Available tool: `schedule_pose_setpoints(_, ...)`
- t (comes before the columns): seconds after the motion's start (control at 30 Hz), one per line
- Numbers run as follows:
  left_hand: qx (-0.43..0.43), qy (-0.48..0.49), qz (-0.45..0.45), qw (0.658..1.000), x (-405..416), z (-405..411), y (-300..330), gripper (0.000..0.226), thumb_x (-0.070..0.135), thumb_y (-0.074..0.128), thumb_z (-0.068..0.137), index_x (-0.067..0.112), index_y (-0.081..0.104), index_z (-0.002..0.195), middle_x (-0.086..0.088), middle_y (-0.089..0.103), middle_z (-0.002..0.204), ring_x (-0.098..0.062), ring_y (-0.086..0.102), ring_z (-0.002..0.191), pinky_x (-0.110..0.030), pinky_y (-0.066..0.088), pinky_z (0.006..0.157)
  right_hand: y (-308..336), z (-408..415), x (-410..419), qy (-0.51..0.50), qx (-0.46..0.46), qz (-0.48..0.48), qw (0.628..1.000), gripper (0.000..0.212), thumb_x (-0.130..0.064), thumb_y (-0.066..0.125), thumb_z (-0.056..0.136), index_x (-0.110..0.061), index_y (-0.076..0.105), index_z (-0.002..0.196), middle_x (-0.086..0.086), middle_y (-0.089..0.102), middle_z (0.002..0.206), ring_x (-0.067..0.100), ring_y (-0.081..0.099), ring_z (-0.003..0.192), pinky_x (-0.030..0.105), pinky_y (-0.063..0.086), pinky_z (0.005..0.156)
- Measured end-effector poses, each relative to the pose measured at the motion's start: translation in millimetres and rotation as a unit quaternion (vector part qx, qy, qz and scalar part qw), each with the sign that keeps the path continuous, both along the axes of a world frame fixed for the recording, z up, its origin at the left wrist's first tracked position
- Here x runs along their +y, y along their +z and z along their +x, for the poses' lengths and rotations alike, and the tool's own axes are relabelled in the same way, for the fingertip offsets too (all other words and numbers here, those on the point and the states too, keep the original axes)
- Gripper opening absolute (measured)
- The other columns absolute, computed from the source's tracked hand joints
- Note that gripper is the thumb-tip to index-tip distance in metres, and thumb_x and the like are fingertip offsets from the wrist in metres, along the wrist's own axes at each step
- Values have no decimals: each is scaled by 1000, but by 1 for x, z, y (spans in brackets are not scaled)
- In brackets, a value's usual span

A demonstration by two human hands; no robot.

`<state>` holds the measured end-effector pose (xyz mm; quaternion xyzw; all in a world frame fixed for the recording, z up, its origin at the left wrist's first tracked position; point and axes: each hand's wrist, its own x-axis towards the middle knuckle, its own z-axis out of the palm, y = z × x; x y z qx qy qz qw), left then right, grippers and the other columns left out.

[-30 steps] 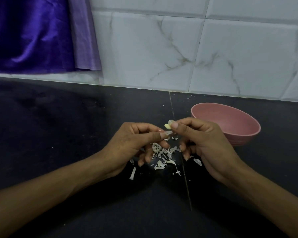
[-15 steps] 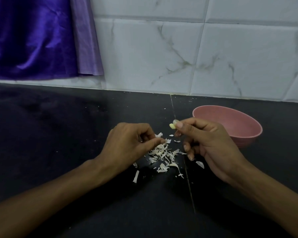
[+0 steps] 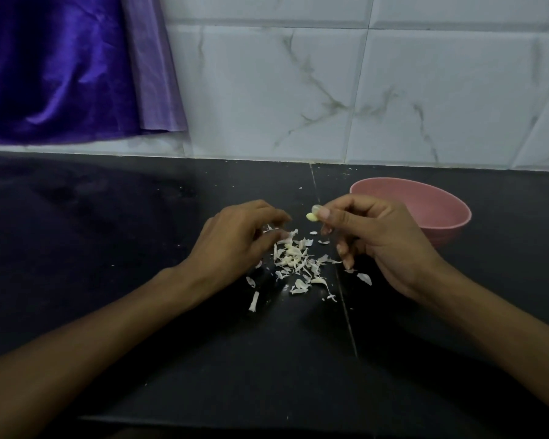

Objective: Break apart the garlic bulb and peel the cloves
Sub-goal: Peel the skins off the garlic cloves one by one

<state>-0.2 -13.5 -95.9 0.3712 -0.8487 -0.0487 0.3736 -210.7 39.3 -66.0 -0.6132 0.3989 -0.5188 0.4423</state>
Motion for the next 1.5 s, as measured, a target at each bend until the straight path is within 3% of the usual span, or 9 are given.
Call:
schedule_pose_setpoints(0.13, -30, 42, 4, 999, 1, -2, 3, 61, 71, 42, 86, 19, 72, 77, 11, 66, 79, -6, 61, 68, -39, 53, 61, -6, 0, -1, -11, 76, -39, 996, 13, -20, 75, 81, -7, 74, 81, 2, 65, 66, 14, 50, 47, 25, 46, 40)
schedule_pose_setpoints(0.33, -7, 26, -2, 1000, -2, 0, 1, 20, 28, 58, 95, 23, 69, 111, 10, 68, 99, -9, 61, 85, -44, 54, 76, -7, 2, -3, -35, 132, -59, 989, 12, -14, 76, 82, -4, 73, 85, -2, 65, 61, 12, 53, 45, 25, 49, 39)
schedule_pose_setpoints(0.53, -14, 16, -11, 1000, 7, -3, 3, 19, 25, 64, 93, 23, 67, 112, 18, 60, 96, -7, 62, 84, -40, 54, 75, 1, 2, 3, -37, 158, -87, 983, 10, -15, 76, 83, -6, 73, 87, -5, 63, 55, 11, 55, 45, 27, 51, 40)
schedule_pose_setpoints(0.6, -11, 15, -27, 999, 11, -4, 6, 17, 35, 63, 92, 22, 68, 102, 17, 61, 91, -7, 61, 78, -39, 54, 70, 1, -1, 10, -37, 157, -87, 983, 9, -16, 76, 82, -7, 72, 84, -2, 64, 59, 13, 57, 46, 27, 51, 40)
schedule_pose_setpoints(0.77, -26, 33, -75, 996, 16, -14, 15, 56, 65, 44, 90, 20, 65, 65, 9, 62, 67, -5, 57, 59, -31, 49, 53, 0, -23, 36, -66, 223, -120, 965, 17, -28, 76, 81, -11, 74, 81, 3, 66, 58, 13, 58, 47, 32, 53, 41)
schedule_pose_setpoints(0.97, -75, -50, -88, 992, 27, -44, 37, 36, 45, 45, 94, 21, 71, 99, 11, 67, 91, -12, 63, 78, -36, 52, 63, 27, -75, 52, -189, 272, -164, 929, 17, -33, 77, 80, -17, 73, 75, -1, 62, 51, 26, 59, 44, 29, 47, 39)
schedule_pose_setpoints(1.13, -126, -47, -107, 985, 20, -78, 54, 25, 26, 53, 99, 20, 62, 121, 6, 63, 119, -16, 61, 103, -36, 50, 77, 44, -102, 42, -274, 286, -179, 901, 10, -26, 76, 83, -17, 75, 80, -9, 65, 57, 15, 61, 47, 31, 48, 37)
schedule_pose_setpoints(1.33, -116, -77, -68, 988, 6, -91, 55, 29, 16, 56, 97, 12, 59, 125, -4, 60, 124, -21, 60, 109, -37, 47, 93, 42, -111, 29, -280, 353, -156, 879, 16, -12, 68, 92, -10, 75, 106, -34, 58, 53, 3, 55, 39, 15, 41, 37)
schedule_pose_setpoints(1.5, -108, -84, -49, 989, 3, -66, 54, 29, 19, 62, 95, 13, 61, 123, -2, 63, 121, -17, 58, 111, -25, 42, 94, 42, -108, 44, -281, 324, -161, 889, 12, -13, 68, 92, -14, 75, 100, -33, 60, 57, 5, 55, 40, 18, 44, 39)
